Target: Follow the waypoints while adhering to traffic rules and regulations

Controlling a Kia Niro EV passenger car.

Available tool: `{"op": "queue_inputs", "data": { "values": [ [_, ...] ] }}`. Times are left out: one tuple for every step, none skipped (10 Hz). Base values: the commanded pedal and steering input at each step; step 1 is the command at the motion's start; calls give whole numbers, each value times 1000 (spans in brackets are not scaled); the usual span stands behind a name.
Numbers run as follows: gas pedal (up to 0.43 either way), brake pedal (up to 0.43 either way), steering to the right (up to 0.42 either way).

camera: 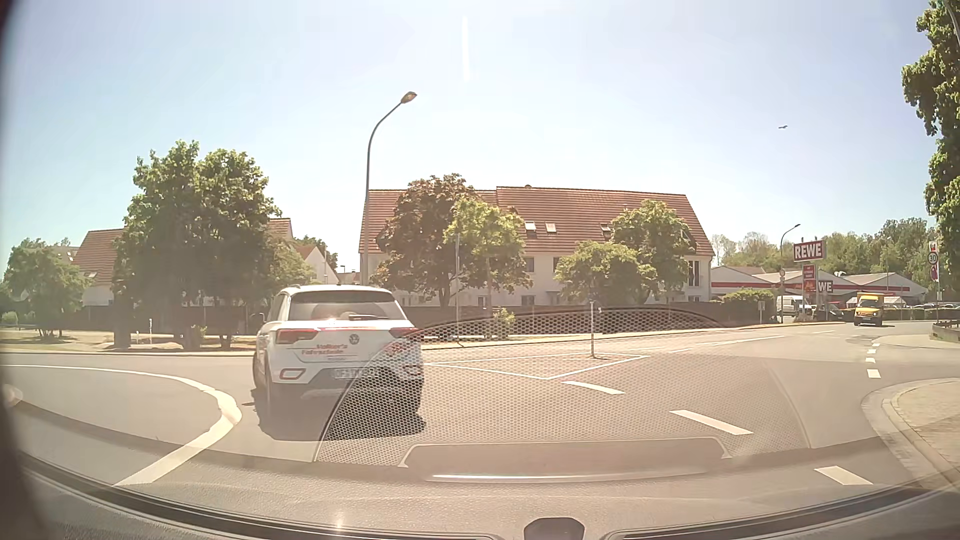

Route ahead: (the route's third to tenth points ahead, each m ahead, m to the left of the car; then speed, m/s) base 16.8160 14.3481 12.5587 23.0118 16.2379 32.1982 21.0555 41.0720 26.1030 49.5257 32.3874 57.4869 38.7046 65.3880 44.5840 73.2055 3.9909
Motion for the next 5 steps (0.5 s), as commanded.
{"op": "queue_inputs", "data": {
  "values": [
    [0,30,49],
    [0,30,16],
    [0,30,-12],
    [0,30,-37],
    [0,30,-72]
  ]
}}
